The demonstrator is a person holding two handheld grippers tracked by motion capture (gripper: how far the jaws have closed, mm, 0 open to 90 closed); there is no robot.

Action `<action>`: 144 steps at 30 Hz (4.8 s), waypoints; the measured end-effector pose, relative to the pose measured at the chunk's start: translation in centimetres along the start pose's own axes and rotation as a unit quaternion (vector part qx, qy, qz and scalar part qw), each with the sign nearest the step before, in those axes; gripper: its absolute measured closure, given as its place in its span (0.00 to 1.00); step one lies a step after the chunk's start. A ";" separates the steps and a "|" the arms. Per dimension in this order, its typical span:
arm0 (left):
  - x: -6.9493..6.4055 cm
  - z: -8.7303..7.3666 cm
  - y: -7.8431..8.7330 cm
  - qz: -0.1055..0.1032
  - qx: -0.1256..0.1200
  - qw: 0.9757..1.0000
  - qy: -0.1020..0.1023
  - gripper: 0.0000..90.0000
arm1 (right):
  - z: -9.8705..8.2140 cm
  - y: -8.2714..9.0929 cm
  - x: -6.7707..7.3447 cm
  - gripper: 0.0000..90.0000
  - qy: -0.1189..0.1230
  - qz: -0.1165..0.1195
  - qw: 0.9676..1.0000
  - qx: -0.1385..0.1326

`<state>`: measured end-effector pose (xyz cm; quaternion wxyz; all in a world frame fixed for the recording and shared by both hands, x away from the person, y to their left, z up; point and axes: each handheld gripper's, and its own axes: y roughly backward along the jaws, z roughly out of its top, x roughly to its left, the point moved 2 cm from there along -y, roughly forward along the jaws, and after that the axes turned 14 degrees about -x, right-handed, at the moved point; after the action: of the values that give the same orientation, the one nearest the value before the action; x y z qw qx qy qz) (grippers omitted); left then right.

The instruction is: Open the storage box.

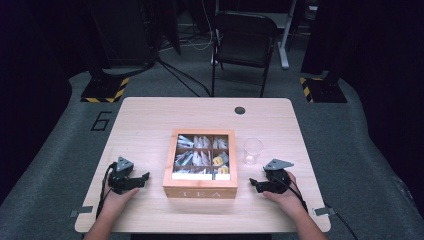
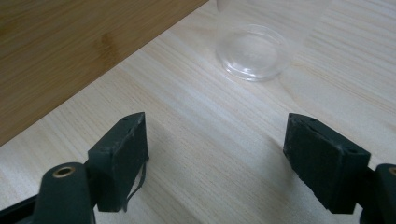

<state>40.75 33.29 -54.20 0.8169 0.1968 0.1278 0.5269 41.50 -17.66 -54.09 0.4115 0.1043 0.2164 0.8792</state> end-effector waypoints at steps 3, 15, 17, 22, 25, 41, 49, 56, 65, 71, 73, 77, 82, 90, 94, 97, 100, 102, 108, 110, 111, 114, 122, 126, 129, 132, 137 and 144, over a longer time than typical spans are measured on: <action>-0.1 0.0 0.0 0.000 -0.003 1.000 0.002 0.30 | 0.0 0.1 0.0 0.26 0.001 0.001 1.000 -0.001; -1.2 0.8 0.9 -0.023 -0.019 1.000 -0.004 0.40 | 0.6 0.6 0.6 0.46 -0.005 0.010 1.000 -0.002; -1.5 0.9 1.1 -0.031 -0.020 0.999 -0.006 0.42 | 1.1 0.9 0.9 0.47 0.006 0.008 1.000 -0.008; -2.0 1.0 1.3 -0.046 -0.018 0.999 -0.002 0.45 | 1.8 1.2 1.9 0.48 0.017 0.015 1.000 -0.010; -2.3 1.1 1.5 -0.054 -0.012 0.998 -0.006 0.46 | 2.2 1.4 2.5 0.49 0.014 0.022 1.000 -0.014; -4.1 2.1 2.9 -0.083 -0.022 0.996 -0.012 0.50 | 3.2 3.1 4.1 0.53 0.010 0.028 0.999 -0.030; -5.0 2.4 3.6 -0.093 -0.025 0.995 -0.033 0.52 | 3.6 3.5 4.9 0.54 0.027 0.037 0.998 -0.034; -5.4 2.6 4.1 -0.105 -0.030 0.994 -0.024 0.54 | 3.8 4.1 5.2 0.59 0.001 0.049 0.998 -0.046; -6.4 3.4 5.8 -0.123 -0.033 0.991 -0.045 0.56 | 4.2 5.4 6.0 0.61 0.002 0.061 0.997 -0.051; -6.7 3.7 6.5 -0.129 -0.031 0.990 -0.045 0.57 | 5.1 5.7 7.1 0.61 0.024 0.073 0.996 -0.042; -6.9 3.7 6.6 -0.129 -0.035 0.990 -0.043 0.57 | 5.4 5.8 7.5 0.61 0.027 0.078 0.996 -0.045; -7.0 3.8 6.7 -0.137 -0.033 0.989 -0.045 0.59 | 5.5 5.8 8.2 0.62 0.025 0.090 0.994 -0.048; -7.2 3.6 6.8 -0.145 -0.034 0.988 -0.044 0.59 | 5.3 5.7 8.2 0.62 0.027 0.092 0.994 -0.048; -7.5 3.2 6.6 -0.138 -0.043 0.988 -0.048 0.59 | 4.7 5.6 8.1 0.62 0.011 0.089 0.995 -0.051; -7.8 3.0 6.7 -0.145 -0.046 0.987 -0.045 0.59 | 4.6 5.5 8.2 0.61 0.011 0.094 0.994 -0.052; -7.9 2.9 6.8 -0.152 -0.043 0.987 -0.042 0.59 | 4.5 5.4 8.5 0.61 0.014 0.101 0.993 -0.055; -8.1 2.9 6.7 -0.155 -0.051 0.986 -0.046 0.59 | 4.4 5.0 8.7 0.60 0.015 0.104 0.993 -0.053; -8.2 2.9 6.8 -0.159 -0.047 0.985 -0.044 0.60 | 4.4 4.9 8.8 0.60 0.014 0.107 0.993 -0.054; -8.6 2.9 6.6 -0.173 -0.051 0.983 -0.041 0.60 | 4.3 4.1 9.0 0.62 0.011 0.116 0.992 -0.047; -8.6 2.9 6.5 -0.173 -0.056 0.982 -0.040 0.60 | 4.3 3.8 9.0 0.63 0.006 0.123 0.991 -0.047; -8.7 2.9 6.4 -0.180 -0.054 0.981 -0.042 0.60 | 4.3 3.7 8.9 0.64 0.006 0.124 0.991 -0.047; -8.9 2.9 6.2 -0.183 -0.055 0.981 -0.037 0.61 | 4.3 3.5 8.8 0.64 0.007 0.128 0.990 -0.054; -9.2 3.1 5.7 -0.193 -0.056 0.979 -0.044 0.63 | 4.3 3.2 8.7 0.64 0.005 0.133 0.990 -0.051; -9.5 3.1 5.3 -0.200 -0.053 0.977 -0.044 0.65 | 4.3 3.2 8.6 0.64 0.007 0.134 0.990 -0.054; -9.5 3.2 5.2 -0.197 -0.057 0.978 -0.045 0.65 | 4.4 3.2 8.6 0.64 0.015 0.139 0.988 -0.060; -9.5 3.3 5.2 -0.199 -0.054 0.977 -0.049 0.64 | 4.5 3.2 8.7 0.64 0.020 0.136 0.989 -0.063; -9.7 3.4 5.2 -0.191 -0.064 0.978 -0.052 0.64 | 4.6 3.3 8.8 0.64 0.016 0.132 0.989 -0.063; -9.7 3.8 5.4 -0.197 -0.067 0.977 -0.048 0.65 | 4.9 3.3 8.8 0.64 0.007 0.136 0.988 -0.071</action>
<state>33.94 25.70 -48.29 0.9212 0.1381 0.0892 0.3525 35.43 -11.35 -48.21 0.2930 0.0972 0.1406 0.9407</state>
